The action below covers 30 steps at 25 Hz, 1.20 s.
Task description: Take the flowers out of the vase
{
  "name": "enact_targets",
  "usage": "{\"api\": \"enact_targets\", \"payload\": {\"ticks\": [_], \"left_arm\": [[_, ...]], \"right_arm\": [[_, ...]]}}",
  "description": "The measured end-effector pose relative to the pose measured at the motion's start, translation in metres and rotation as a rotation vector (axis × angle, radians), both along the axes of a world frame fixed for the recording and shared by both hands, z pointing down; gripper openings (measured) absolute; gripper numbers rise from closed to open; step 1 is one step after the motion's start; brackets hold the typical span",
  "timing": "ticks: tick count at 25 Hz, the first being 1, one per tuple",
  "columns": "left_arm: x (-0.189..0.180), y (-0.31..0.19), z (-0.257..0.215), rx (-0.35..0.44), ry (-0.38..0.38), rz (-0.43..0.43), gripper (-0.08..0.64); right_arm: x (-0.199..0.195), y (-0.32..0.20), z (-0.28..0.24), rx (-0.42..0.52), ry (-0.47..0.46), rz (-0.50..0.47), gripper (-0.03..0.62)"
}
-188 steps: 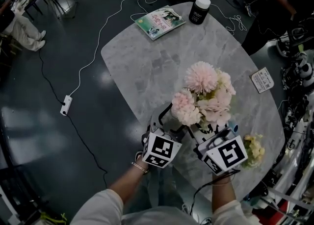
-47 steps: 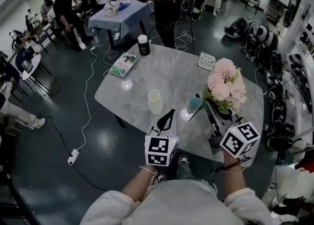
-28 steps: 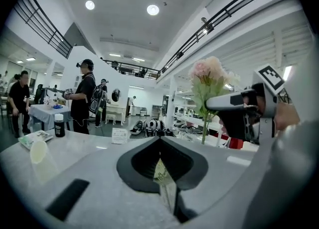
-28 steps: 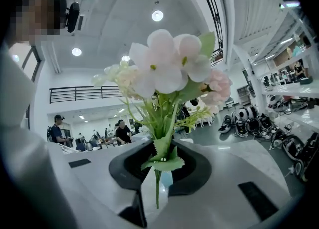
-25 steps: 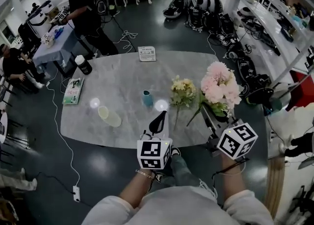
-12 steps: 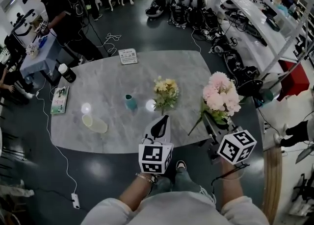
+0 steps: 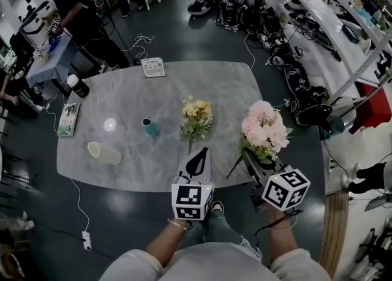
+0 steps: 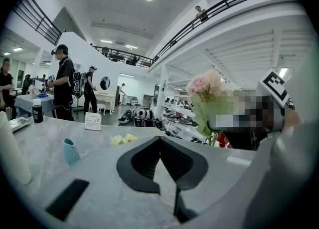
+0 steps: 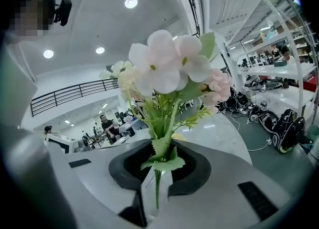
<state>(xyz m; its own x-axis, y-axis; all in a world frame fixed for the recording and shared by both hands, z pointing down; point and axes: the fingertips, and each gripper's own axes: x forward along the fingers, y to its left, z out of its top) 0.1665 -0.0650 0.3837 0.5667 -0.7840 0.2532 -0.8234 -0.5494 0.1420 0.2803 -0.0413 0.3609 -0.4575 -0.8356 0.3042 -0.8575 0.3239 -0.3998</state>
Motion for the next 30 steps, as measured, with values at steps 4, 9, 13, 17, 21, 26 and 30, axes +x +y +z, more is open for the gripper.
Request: {"api": "enact_targets", "payload": {"ticks": [4, 9, 13, 17, 21, 26, 30], "left_arm": [[0.018, -0.007, 0.008, -0.013, -0.008, -0.02, 0.009], [0.032, -0.019, 0.025, -0.042, -0.016, -0.051, 0.009], [0.038, -0.031, 0.04, -0.05, -0.041, -0.054, 0.009], [0.043, -0.038, 0.058, -0.081, -0.046, -0.068, 0.009], [0.048, -0.044, 0.077, -0.115, -0.048, -0.082, 0.009], [0.054, -0.053, 0.094, -0.142, -0.049, -0.094, 0.009], [0.06, -0.06, 0.103, -0.154, -0.05, -0.096, 0.009]], "right_arm": [[0.014, -0.011, 0.014, -0.043, 0.005, -0.021, 0.066], [0.019, -0.026, 0.037, -0.099, -0.001, -0.064, 0.064], [0.021, -0.041, 0.057, -0.141, -0.012, -0.078, 0.063], [0.025, -0.052, 0.078, -0.184, -0.03, -0.093, 0.063], [0.031, -0.06, 0.097, -0.219, -0.032, -0.1, 0.063], [0.037, -0.071, 0.115, -0.253, -0.033, -0.108, 0.063], [0.04, -0.08, 0.127, -0.271, -0.035, -0.111, 0.063]]}}
